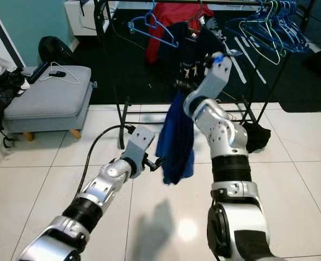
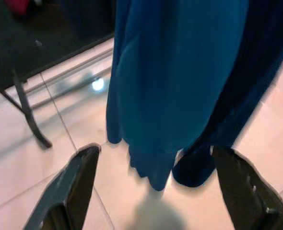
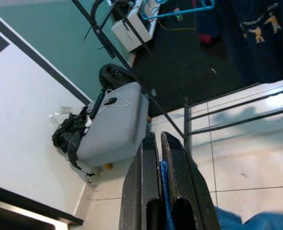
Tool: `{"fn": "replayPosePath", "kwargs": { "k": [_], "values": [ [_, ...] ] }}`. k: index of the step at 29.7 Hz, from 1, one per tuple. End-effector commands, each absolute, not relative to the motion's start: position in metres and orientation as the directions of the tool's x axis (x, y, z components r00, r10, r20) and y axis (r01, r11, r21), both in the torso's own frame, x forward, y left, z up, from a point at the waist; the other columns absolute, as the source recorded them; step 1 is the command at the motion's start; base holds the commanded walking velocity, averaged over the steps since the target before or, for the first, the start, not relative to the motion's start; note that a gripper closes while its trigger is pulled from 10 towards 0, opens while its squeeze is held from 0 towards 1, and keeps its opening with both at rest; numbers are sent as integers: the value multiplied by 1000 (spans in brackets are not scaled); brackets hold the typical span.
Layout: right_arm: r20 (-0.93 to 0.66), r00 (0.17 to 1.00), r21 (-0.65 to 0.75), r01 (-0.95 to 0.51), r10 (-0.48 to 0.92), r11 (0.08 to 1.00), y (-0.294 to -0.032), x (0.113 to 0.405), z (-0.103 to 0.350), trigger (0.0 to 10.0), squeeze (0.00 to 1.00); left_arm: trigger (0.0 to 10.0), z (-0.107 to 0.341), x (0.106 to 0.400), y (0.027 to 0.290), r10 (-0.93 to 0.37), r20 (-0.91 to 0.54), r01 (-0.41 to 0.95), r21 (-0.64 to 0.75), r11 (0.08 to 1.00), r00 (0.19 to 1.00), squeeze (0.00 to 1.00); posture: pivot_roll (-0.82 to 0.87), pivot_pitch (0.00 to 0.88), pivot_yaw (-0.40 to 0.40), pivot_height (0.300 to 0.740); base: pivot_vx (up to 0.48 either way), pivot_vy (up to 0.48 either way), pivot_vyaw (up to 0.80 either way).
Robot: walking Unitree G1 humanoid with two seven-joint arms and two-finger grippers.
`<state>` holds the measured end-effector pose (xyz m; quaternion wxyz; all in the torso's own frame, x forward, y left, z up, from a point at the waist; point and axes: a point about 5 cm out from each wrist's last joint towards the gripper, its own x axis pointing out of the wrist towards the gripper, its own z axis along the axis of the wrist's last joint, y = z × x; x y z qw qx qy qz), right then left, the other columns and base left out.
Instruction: Hang hanger
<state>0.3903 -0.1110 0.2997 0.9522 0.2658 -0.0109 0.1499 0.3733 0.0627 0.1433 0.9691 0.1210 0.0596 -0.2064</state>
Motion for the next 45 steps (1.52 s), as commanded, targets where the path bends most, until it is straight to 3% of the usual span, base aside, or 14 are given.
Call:
{"fn": "replayPosePath", "kwargs": {
  "k": [1,6,12,24,25,26,29,32,34,36,38,39,42,45],
  "values": [
    [120,950,514,-307,287,801,-108,389,308,0,0,10000,141,375,58,-363,-157,386,153,910,918,0,-82,205,-16,740,0,0,0],
    [132,944,521,-324,301,790,-103,387,316,0,0,10000,151,380,45,-336,-112,345,73,936,935,0,-89,208,-14,740,0,0,0],
    [134,933,539,-351,334,766,-97,382,318,0,0,10000,157,386,56,-229,-80,235,75,969,970,0,-85,208,-17,740,0,0,0],
    [124,928,555,-359,353,750,-92,380,317,0,0,10000,163,382,40,-382,-7,381,-43,923,924,0,-84,205,-16,740,0,0,0],
    [123,926,560,-361,356,746,-91,379,317,0,0,7255,159,383,42,-354,-38,355,9,935,934,0,-87,203,-15,740,0,0,0],
    [124,924,562,-365,361,742,-91,377,318,0,0,10000,157,390,61,-186,-71,196,165,967,980,0,-88,201,-15,740,0,0,0],
    [123,924,563,-366,362,741,-91,376,318,0,0,10000,159,393,70,-115,-66,127,218,968,991,0,-88,201,-15,740,0,0,0],
    [114,928,553,-355,354,754,-94,375,315,0,0,10000,169,400,93,42,-18,-35,263,964,999,0,-90,195,-15,740,0,0,0],
    [112,933,545,-345,341,764,-95,376,314,0,0,10000,170,401,96,50,-29,-42,242,969,998,0,-89,194,-14,740,0,0,0],
    [110,937,541,-335,330,772,-97,376,313,0,0,10000,170,401,93,-10,-49,19,182,983,999,0,-89,192,-14,740,0,0,0],
    [109,943,538,-323,316,779,-99,377,311,0,0,10000,170,398,74,-225,-66,229,47,972,972,0,-85,190,-16,740,0,0,0],
    [109,943,538,-323,316,779,-99,377,311,0,0,10000,170,398,74,-225,-66,229,47,972,972,0,-85,190,-16,740,0,0,0],
    [106,944,539,-318,312,780,-99,378,311,0,0,10000,174,390,54,-426,-25,424,-65,903,904,0,-85,186,-17,740,0,0,0],
    [103,946,539,-314,308,782,-99,379,310,0,0,10000,176,386,46,-492,4,490,-96,867,871,0,-88,183,-18,740,0,0,0]
  ]
}}
